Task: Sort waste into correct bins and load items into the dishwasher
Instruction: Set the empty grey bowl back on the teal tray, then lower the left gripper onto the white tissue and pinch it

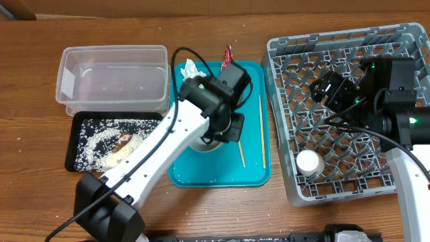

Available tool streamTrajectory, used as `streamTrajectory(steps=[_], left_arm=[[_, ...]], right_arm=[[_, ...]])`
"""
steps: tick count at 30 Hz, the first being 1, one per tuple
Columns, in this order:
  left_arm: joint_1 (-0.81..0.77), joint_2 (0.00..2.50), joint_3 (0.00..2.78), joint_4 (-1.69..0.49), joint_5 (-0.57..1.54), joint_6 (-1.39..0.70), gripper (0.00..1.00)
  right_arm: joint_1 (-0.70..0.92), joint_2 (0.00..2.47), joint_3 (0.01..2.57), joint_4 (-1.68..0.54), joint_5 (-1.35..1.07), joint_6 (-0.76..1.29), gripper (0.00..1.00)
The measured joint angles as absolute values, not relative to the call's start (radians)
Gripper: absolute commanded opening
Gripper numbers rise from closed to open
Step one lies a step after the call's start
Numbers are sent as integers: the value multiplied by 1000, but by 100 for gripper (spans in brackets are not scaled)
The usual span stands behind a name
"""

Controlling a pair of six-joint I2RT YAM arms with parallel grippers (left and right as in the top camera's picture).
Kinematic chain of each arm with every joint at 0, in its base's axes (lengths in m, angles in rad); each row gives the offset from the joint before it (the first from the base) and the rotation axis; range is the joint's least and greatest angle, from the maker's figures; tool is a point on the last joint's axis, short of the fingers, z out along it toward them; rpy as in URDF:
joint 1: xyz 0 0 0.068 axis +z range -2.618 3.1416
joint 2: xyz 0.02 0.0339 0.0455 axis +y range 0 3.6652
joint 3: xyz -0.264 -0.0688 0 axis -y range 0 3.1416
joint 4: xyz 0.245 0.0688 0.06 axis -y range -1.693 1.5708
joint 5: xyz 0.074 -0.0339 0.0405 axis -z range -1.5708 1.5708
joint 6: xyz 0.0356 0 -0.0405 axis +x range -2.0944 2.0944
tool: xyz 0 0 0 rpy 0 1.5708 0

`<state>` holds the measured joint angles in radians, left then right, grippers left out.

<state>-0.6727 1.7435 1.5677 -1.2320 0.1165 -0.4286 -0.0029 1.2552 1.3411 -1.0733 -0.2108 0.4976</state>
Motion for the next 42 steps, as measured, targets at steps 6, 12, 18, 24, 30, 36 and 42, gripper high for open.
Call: streamTrajectory(steps=[6,12,18,24,30,36,42], left_arm=[[-735,1752,1322,-1053,100,-464,9],[-744,1759,1267,-994,84,-472,34],[-739,1760,1389,-1130,15,-464,68],[-666,1763,1652,-1032,-88,-389,74],[-427,1809,1681,-864,-71,-355,69],[-286,2015,1681,-727,-18,-330,72],[-315,2115,1680,-623,-27,-311,75]], right_arm=[[-3,1255,1341,-1072,-210,498,97],[-3,1255,1341,-1072,-211,498,97],[-3,1255,1341,-1071,-210,498,97],[-3,1255,1341,-1069,-210,498,97],[-3,1255,1341,-1069,-210,498,97],[-3,1255,1341,-1066,-210,498,98],[-3,1255,1341,-1066,-210,498,98]])
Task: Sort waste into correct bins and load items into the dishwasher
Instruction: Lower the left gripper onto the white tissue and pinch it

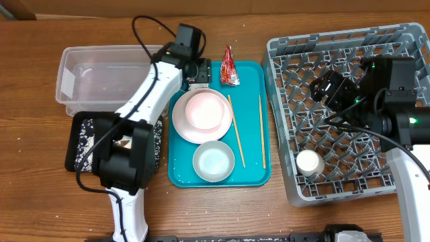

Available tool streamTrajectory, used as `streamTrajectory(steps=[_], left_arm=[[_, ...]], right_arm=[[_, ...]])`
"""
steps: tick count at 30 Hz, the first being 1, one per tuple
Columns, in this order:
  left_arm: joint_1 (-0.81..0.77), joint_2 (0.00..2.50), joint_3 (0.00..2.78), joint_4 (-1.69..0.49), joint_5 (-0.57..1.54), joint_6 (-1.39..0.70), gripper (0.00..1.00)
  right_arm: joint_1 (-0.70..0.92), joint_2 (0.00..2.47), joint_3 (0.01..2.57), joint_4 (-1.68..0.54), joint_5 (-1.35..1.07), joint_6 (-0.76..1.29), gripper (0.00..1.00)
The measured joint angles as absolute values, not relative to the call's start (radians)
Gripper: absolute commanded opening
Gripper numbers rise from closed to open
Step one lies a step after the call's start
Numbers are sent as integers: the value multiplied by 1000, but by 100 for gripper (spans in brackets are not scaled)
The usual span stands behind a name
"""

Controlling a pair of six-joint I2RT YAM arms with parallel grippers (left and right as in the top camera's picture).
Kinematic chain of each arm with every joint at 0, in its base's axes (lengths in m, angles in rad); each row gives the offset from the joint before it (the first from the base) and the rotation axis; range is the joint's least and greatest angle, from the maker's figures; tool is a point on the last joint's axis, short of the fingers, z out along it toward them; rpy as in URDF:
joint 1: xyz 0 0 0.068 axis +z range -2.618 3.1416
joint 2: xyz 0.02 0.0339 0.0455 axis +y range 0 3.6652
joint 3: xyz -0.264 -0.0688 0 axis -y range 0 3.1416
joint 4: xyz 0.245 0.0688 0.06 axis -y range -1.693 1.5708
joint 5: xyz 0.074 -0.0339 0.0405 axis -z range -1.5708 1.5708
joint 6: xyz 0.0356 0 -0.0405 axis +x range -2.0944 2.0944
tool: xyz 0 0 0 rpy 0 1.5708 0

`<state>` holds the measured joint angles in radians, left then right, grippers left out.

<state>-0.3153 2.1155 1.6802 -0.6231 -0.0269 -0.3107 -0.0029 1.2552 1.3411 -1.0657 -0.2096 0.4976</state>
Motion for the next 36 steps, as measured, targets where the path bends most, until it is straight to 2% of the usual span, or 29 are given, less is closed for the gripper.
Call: streamTrajectory(steps=[7,9,10,11,13,18,28,34,36], left_arm=[[-327,2204,1680,-552,-42,-310,73],[-327,2230,1680,-552,-43,-310,69],[-327,2243,1680,-551,-43,-310,60],[-327,2251,1680,-550,-44,-308,45],[-327,2253,1680,-543,-50,-307,5],[-326,2258,1722,-617,-45,-315,4],[-299,2262,2211,-1052,-44,-360,4],[-221,2248,2303,-1224,-78,-421,4],[-195,2250,2303,-1191,-35,-412,12]], right_arm=[[-3,1255,1341,-1066,-210,498,98],[-3,1255,1341,-1066,-210,498,98],[-3,1255,1341,-1066,-211,497,98],[-3,1255,1341,-1066,-210,498,98],[-3,1255,1341,-1066,-210,498,98],[-3,1255,1341,-1066,-210,498,98],[-3,1255,1341,-1066,-210,498,98],[-3,1255,1341,-1066,-210,498,98],[-3,1255,1341,-1066,-210,497,98]])
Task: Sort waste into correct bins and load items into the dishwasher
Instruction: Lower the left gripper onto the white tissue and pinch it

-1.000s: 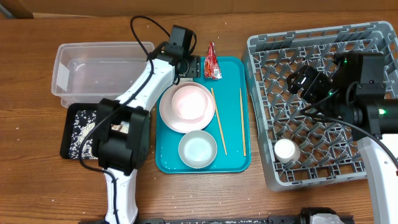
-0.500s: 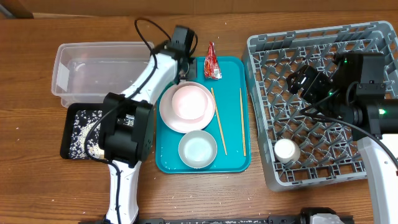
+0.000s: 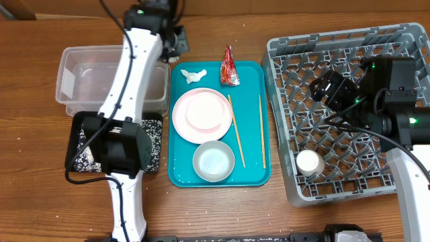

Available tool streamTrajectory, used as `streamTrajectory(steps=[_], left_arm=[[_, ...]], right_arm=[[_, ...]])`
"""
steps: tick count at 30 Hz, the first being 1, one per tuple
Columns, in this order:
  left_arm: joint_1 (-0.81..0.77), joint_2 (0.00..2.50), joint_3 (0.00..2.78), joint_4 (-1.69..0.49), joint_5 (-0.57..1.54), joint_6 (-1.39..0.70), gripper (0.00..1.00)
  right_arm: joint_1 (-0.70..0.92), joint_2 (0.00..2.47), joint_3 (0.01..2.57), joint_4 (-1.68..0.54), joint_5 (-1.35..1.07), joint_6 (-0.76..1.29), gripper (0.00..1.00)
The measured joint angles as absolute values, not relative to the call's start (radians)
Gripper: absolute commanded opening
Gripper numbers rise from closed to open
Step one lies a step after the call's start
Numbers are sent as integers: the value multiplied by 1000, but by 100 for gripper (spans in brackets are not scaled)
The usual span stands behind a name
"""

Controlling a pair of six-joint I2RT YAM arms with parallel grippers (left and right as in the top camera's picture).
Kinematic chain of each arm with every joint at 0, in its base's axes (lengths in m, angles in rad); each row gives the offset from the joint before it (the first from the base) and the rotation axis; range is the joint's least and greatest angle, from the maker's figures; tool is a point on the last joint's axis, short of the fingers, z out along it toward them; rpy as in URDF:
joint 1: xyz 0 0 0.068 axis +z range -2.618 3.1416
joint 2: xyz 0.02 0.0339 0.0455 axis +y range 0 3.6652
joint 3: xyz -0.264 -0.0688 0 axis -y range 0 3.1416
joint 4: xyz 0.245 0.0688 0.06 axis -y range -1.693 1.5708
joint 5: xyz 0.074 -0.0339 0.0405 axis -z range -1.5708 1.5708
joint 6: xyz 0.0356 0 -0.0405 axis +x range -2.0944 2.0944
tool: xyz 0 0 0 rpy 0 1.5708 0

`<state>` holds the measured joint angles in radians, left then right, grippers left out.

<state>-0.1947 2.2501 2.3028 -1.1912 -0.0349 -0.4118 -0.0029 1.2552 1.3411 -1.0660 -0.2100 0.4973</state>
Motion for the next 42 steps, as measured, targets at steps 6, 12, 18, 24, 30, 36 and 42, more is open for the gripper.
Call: streamTrajectory(steps=[6,12,18,24,30,36,42], left_arm=[[-219,2251,2284,-1103,24,-339,13],[-316,2311,2219,-1029,-5,-303,4],[-327,2454,2193,-1030,-12,-313,24],[-311,2491,2181,-1032,-22,-339,86],[-307,2491,2185,-1012,-43,-340,86],[-307,2492,2181,-994,-51,-340,32],[-306,2506,2181,-993,-7,-337,4]], right_arm=[[-3,1255,1341,-1068,-210,498,98],[-3,1255,1341,-1086,-210,498,98],[-3,1255,1341,-1086,-211,498,98],[-3,1255,1341,-1086,-210,498,98],[-3,1255,1341,-1085,-209,498,98],[-3,1255,1341,-1085,-205,497,98],[-3,1255,1341,-1085,-204,497,98]])
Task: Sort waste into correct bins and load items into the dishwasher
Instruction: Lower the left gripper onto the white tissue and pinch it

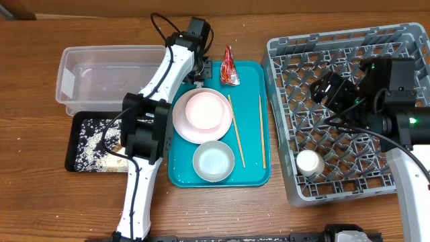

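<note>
My left gripper (199, 70) is down over the back left corner of the teal tray (252, 176), where it hides whatever lies there. Its jaws are not visible from above. A red wrapper (230, 67) lies just to its right. On the tray are a pink plate (201, 115) with a smaller pink dish on it, a pale blue bowl (213, 161) and two chopsticks (235, 131). My right gripper (328, 91) hovers open over the grey dish rack (282, 121), holding nothing. A white cup (310, 163) stands in the rack.
A clear plastic bin (111, 77) stands at the back left. In front of it a black tray (91, 138) holds rice and food scraps. My left arm lies across that tray's right edge and the teal tray's left side.
My left gripper was beyond the tray near the clear bin's back right corner. It is now over the tray's back left corner and covers the crumpled white tissue seen there. The right arm barely shifted.
At first my left arm was bent over the plate and bowl, with the tissue in sight. Then the gripper was at the tissue. Then it was off behind the bin with the tissue still on the tray. Now it is back over that spot.
</note>
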Available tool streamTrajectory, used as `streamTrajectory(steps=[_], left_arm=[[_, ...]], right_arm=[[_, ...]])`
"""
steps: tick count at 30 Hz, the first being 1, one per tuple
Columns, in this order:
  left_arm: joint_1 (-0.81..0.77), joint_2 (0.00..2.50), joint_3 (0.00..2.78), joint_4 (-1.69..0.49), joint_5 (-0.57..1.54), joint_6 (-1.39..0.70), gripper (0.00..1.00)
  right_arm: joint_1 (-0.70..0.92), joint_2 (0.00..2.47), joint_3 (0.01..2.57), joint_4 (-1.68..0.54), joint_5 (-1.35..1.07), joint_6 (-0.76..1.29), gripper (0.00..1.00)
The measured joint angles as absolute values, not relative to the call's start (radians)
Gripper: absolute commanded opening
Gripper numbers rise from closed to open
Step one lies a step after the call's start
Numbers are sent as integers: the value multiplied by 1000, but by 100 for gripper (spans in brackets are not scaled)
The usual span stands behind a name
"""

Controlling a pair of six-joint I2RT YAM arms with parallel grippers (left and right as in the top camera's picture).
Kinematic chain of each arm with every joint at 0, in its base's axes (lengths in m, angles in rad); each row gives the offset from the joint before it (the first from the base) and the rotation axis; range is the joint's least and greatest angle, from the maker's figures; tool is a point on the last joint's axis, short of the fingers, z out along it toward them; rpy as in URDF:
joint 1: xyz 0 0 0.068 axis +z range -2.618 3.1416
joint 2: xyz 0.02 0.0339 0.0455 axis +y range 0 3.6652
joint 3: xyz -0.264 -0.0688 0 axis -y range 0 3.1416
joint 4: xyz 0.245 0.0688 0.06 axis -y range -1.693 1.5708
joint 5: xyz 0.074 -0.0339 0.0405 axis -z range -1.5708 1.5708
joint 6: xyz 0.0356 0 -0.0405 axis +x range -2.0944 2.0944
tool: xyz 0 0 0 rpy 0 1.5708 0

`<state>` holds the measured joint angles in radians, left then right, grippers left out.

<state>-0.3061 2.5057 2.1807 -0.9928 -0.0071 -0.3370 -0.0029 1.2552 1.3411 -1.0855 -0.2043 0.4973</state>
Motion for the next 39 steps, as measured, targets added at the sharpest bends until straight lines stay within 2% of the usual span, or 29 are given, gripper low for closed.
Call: streamTrajectory(steps=[13,14,16,20,23,25,28,30,32,33,34,35,37,39], left_arm=[[-339,2503,2373,-1176,10,-337,4],[-340,2502,2377,-1189,-2,-337,8],[-340,2502,2378,-1206,-36,-338,23],[-338,2502,2374,-1205,-102,-342,46],[-338,2502,2345,-1182,-120,-339,67],[-338,2502,2304,-1156,-126,-342,76],[-336,2502,2236,-1113,-134,-339,77],[-331,2502,2208,-1077,-138,-337,75],[-326,2502,2186,-1048,-139,-337,65],[-325,2502,2185,-1041,-139,-339,53],[-322,2500,2177,-1019,-136,-338,27],[-320,2500,2173,-1010,-132,-335,16],[-318,2500,2170,-997,-116,-337,4],[-315,2498,2170,-991,-88,-327,4]], right_arm=[[-3,1255,1341,-1086,-202,497,98],[-3,1255,1341,-1086,-202,497,98],[-3,1255,1341,-1086,-202,497,98],[-3,1255,1341,-1086,-202,498,98],[-3,1255,1341,-1086,-202,498,98],[-3,1255,1341,-1086,-202,498,98],[-3,1255,1341,-1086,-202,497,98],[-3,1255,1341,-1086,-202,498,98],[-3,1255,1341,-1087,-202,498,98],[-3,1255,1341,-1086,-202,497,98],[-3,1255,1341,-1087,-202,497,98],[-3,1255,1341,-1086,-202,497,98],[-3,1255,1341,-1086,-203,498,98],[-3,1255,1341,-1086,-202,498,98]])
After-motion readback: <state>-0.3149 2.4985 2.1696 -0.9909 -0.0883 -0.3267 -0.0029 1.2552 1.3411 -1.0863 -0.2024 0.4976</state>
